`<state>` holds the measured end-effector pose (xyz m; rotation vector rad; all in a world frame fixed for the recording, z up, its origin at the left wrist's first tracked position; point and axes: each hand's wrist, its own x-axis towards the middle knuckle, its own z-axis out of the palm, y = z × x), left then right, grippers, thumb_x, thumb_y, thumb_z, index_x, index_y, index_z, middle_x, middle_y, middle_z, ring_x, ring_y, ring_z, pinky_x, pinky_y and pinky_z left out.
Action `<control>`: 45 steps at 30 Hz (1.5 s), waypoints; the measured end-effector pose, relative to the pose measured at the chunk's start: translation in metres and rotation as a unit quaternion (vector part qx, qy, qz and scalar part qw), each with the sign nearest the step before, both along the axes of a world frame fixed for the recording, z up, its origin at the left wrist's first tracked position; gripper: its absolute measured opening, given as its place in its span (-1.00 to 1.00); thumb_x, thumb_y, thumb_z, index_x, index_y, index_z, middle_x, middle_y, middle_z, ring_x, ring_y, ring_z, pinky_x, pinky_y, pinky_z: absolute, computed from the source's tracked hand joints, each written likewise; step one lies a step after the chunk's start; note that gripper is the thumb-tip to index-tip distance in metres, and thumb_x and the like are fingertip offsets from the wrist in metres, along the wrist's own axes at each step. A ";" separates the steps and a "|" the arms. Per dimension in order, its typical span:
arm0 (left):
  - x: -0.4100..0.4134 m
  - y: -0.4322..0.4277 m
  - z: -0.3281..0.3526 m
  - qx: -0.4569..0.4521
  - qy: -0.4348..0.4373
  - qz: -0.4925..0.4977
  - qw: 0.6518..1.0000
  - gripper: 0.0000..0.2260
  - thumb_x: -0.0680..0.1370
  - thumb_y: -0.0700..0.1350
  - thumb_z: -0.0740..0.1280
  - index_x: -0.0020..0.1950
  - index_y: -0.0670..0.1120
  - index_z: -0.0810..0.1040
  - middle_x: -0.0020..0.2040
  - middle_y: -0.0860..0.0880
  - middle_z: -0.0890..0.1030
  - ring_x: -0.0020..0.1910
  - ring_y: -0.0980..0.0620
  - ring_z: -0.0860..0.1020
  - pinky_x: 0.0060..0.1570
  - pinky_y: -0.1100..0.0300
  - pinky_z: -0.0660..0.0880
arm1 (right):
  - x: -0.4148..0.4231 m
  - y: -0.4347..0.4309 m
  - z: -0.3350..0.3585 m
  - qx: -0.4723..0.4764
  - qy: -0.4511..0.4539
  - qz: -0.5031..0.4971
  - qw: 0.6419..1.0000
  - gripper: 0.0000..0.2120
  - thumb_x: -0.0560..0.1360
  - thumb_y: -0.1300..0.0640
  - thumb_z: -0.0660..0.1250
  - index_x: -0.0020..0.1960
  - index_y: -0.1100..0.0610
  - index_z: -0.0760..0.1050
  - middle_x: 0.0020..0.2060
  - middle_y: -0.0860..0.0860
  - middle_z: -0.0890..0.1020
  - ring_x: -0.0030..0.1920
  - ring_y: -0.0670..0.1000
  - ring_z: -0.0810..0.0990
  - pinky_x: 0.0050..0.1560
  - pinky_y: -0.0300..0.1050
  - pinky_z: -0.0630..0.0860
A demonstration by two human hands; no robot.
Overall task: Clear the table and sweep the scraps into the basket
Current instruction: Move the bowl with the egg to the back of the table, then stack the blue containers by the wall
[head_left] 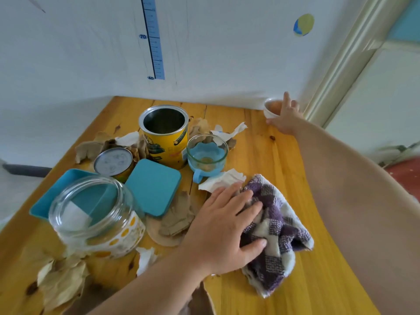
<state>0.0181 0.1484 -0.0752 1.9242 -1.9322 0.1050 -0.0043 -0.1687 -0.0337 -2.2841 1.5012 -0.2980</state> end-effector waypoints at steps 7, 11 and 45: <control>0.000 0.000 -0.002 -0.006 -0.003 0.002 1.000 -0.49 0.44 0.25 0.19 0.29 0.01 0.46 0.29 0.02 0.49 0.39 -0.04 0.32 0.40 0.04 0.18 | 0.000 -0.005 -0.001 -0.019 0.024 0.009 0.999 -0.15 0.49 0.05 0.33 0.51 0.01 -0.23 0.47 0.14 0.07 0.40 0.30 0.21 0.34 0.21 0.29; 0.000 0.000 -0.004 -0.014 -0.003 0.000 1.000 -0.50 0.44 0.25 0.20 0.28 0.01 0.47 0.28 0.02 0.50 0.39 -0.04 0.33 0.39 0.04 0.18 | -0.002 0.001 0.002 -0.024 0.021 0.002 0.999 -0.13 0.46 -0.01 0.36 0.50 -0.02 -0.19 0.47 0.16 0.05 0.40 0.31 0.20 0.33 0.22 0.31; 0.078 0.116 0.120 -0.347 0.124 0.073 0.927 -0.81 0.49 -0.14 0.27 -0.12 -0.21 0.64 -0.18 -0.04 0.66 -0.16 0.09 0.59 -0.16 0.32 0.51 | 0.015 0.282 0.035 -0.073 -0.126 0.285 0.947 -0.58 0.43 0.14 0.37 0.28 0.09 0.42 0.25 0.05 0.45 0.26 0.04 0.40 0.14 -0.23 0.31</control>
